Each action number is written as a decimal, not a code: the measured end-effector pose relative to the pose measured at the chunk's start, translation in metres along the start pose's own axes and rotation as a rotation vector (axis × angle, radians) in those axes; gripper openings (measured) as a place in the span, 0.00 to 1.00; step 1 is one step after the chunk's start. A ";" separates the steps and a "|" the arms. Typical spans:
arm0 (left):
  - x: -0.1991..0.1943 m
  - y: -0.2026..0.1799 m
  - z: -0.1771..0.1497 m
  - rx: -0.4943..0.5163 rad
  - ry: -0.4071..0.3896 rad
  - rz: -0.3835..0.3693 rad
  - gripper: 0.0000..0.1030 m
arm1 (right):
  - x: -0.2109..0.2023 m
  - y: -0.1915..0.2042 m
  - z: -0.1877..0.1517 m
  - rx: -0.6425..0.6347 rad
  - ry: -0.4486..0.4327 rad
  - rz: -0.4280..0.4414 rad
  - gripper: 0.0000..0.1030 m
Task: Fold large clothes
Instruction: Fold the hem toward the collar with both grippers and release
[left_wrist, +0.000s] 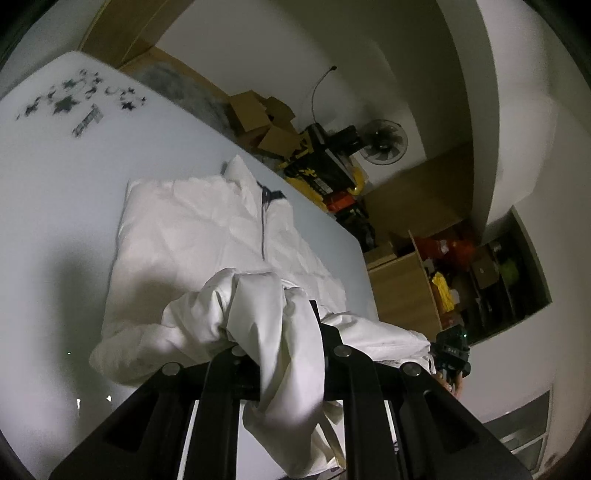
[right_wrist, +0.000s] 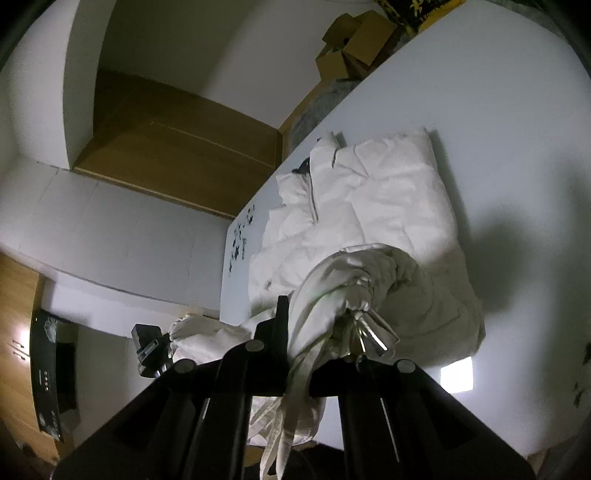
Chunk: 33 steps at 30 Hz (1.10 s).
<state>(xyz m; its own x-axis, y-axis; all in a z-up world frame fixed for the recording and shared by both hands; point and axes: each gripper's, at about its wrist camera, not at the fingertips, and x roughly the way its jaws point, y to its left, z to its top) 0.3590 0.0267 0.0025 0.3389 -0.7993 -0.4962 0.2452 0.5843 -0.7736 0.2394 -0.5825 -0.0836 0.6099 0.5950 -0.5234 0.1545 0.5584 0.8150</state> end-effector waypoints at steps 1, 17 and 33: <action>0.005 -0.003 0.011 0.002 -0.002 0.012 0.11 | 0.004 0.002 0.011 0.004 0.000 -0.004 0.05; 0.168 0.067 0.136 -0.134 0.070 0.274 0.11 | 0.122 -0.060 0.149 0.237 0.042 -0.127 0.05; 0.238 0.151 0.172 -0.282 0.080 0.166 0.50 | 0.166 -0.134 0.197 0.369 -0.126 0.101 0.73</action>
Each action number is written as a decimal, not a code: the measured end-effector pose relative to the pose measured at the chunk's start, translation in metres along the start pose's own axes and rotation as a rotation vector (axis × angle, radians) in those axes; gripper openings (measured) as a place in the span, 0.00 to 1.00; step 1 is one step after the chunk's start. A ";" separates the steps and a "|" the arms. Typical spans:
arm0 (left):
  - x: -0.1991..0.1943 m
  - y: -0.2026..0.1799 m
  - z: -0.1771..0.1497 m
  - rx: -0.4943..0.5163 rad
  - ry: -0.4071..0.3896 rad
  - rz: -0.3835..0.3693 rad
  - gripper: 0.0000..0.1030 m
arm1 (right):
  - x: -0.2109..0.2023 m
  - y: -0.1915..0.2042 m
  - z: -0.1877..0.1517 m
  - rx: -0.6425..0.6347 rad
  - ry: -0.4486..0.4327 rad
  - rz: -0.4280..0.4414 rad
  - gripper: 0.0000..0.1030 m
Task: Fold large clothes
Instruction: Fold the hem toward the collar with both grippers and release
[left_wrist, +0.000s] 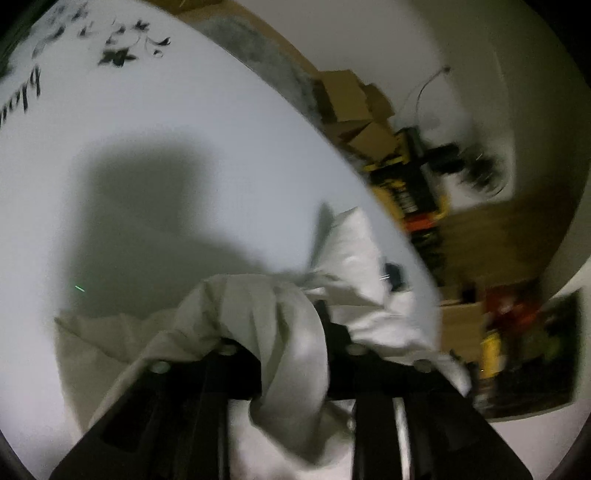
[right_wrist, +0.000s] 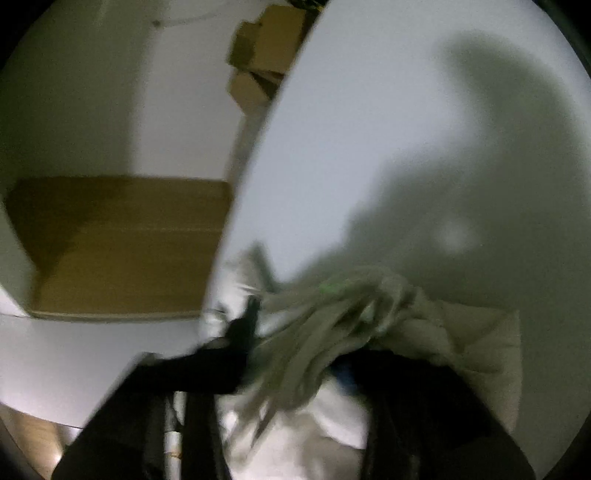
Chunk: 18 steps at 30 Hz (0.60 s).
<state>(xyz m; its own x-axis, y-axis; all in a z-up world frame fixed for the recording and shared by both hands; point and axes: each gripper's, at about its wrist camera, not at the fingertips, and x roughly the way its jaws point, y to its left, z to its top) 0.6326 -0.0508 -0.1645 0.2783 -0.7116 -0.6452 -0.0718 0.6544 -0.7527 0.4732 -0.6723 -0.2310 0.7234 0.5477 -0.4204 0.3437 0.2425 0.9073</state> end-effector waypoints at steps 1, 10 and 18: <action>-0.009 -0.001 0.002 -0.015 -0.003 -0.035 0.67 | -0.012 0.004 0.001 0.013 -0.030 0.045 0.78; -0.132 -0.129 -0.070 0.342 -0.625 0.503 0.99 | -0.094 0.133 -0.099 -0.422 -0.342 -0.220 0.45; 0.015 -0.171 -0.152 0.608 -0.593 0.706 0.99 | 0.065 0.177 -0.221 -0.854 -0.191 -0.585 0.24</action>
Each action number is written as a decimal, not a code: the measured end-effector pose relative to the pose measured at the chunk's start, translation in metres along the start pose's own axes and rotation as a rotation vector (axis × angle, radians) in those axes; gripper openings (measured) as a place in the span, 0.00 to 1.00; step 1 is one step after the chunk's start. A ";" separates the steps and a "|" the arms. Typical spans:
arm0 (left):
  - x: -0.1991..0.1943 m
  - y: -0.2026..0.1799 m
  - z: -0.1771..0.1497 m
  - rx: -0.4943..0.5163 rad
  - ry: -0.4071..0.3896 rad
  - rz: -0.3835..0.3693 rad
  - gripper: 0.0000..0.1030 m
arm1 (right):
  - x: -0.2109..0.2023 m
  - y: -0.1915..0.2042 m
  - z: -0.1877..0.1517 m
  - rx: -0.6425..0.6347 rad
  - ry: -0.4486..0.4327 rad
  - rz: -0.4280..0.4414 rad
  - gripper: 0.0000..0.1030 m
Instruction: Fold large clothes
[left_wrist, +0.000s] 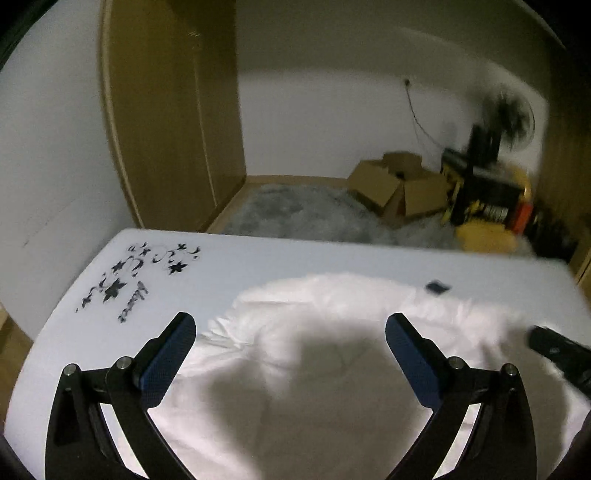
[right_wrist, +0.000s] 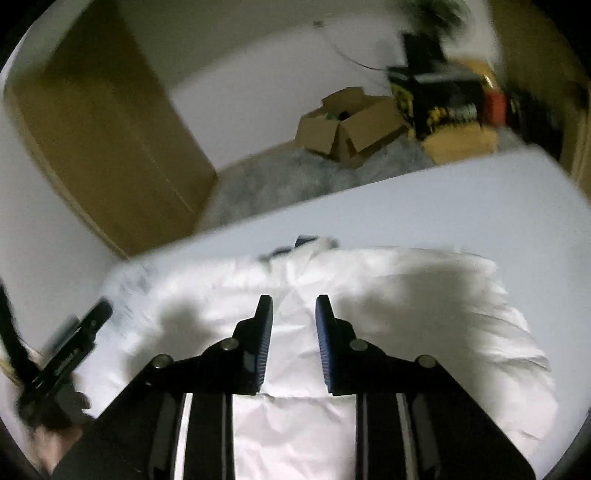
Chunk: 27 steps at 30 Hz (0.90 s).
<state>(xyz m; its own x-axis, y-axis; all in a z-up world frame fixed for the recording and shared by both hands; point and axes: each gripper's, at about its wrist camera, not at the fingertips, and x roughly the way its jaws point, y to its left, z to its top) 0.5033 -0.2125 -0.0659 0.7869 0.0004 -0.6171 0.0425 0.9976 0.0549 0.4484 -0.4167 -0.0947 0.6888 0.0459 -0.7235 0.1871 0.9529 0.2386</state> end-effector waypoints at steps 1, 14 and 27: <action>0.013 -0.004 -0.007 0.019 0.014 0.016 0.99 | 0.015 0.008 -0.006 -0.029 0.022 -0.013 0.24; 0.107 0.007 -0.061 0.049 0.110 0.120 1.00 | 0.119 0.019 -0.036 -0.165 0.091 -0.125 0.32; 0.082 0.080 -0.022 -0.064 0.136 0.040 1.00 | 0.046 -0.022 -0.001 -0.094 0.044 -0.096 0.52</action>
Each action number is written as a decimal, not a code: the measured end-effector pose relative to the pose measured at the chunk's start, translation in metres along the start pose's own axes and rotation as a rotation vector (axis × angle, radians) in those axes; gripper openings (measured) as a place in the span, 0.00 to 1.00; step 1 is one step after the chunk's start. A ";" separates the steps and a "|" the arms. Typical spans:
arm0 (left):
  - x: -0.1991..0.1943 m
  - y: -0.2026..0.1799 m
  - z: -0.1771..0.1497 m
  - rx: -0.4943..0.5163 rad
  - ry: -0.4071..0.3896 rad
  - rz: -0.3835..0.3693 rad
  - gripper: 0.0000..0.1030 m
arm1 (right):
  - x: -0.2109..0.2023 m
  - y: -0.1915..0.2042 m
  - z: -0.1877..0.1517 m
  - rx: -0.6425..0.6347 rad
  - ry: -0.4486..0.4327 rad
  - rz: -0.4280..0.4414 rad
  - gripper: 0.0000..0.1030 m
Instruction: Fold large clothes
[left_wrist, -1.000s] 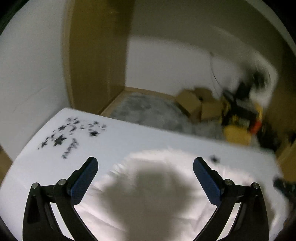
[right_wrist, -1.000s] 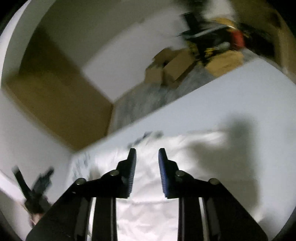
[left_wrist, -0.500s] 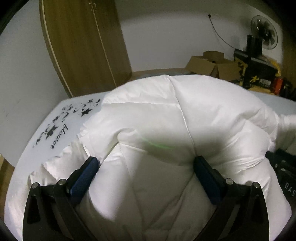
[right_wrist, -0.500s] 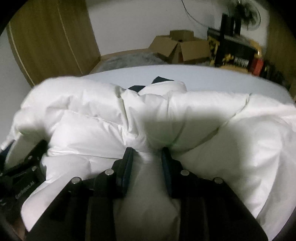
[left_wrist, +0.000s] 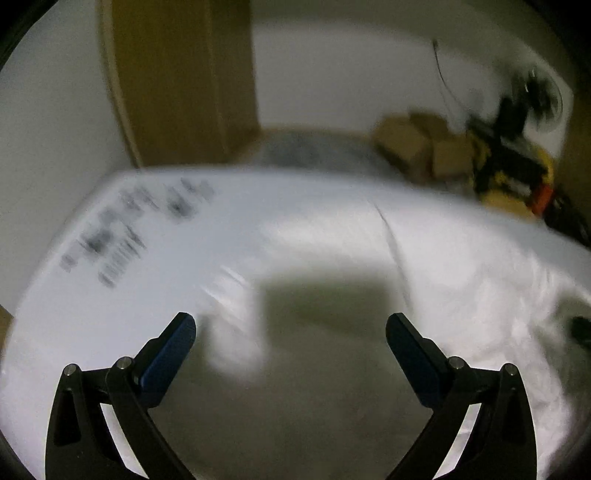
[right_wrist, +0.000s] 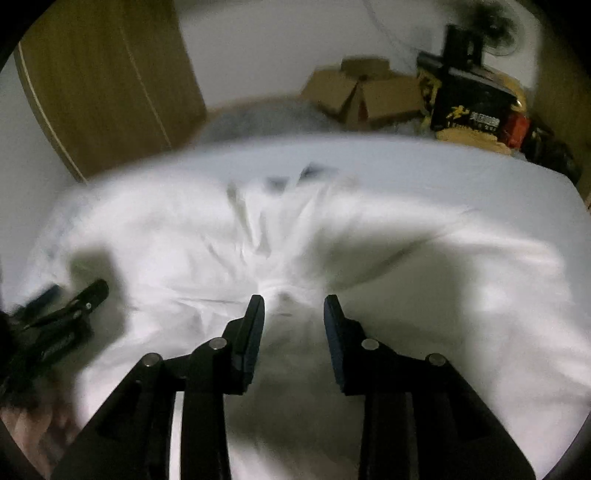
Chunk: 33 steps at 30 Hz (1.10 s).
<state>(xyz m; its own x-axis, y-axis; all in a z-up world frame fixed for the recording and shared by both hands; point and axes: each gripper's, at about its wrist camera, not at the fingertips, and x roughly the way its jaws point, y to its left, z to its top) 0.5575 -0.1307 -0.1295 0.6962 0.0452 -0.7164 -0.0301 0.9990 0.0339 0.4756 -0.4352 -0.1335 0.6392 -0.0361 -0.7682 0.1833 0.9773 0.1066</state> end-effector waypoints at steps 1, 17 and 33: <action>-0.001 0.009 0.005 -0.005 -0.004 0.024 1.00 | -0.005 -0.012 0.002 0.010 -0.008 -0.043 0.65; 0.078 0.044 -0.033 -0.124 0.152 -0.060 1.00 | 0.057 -0.063 -0.041 0.065 0.037 -0.136 0.73; 0.069 0.059 -0.037 -0.159 0.141 -0.128 1.00 | 0.040 -0.097 -0.055 0.110 -0.018 -0.121 0.77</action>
<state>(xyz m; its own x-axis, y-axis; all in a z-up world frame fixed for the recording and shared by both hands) 0.5769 -0.0688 -0.2030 0.5954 -0.0929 -0.7981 -0.0687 0.9838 -0.1658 0.4421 -0.5195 -0.2093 0.6209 -0.1569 -0.7680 0.3395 0.9370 0.0830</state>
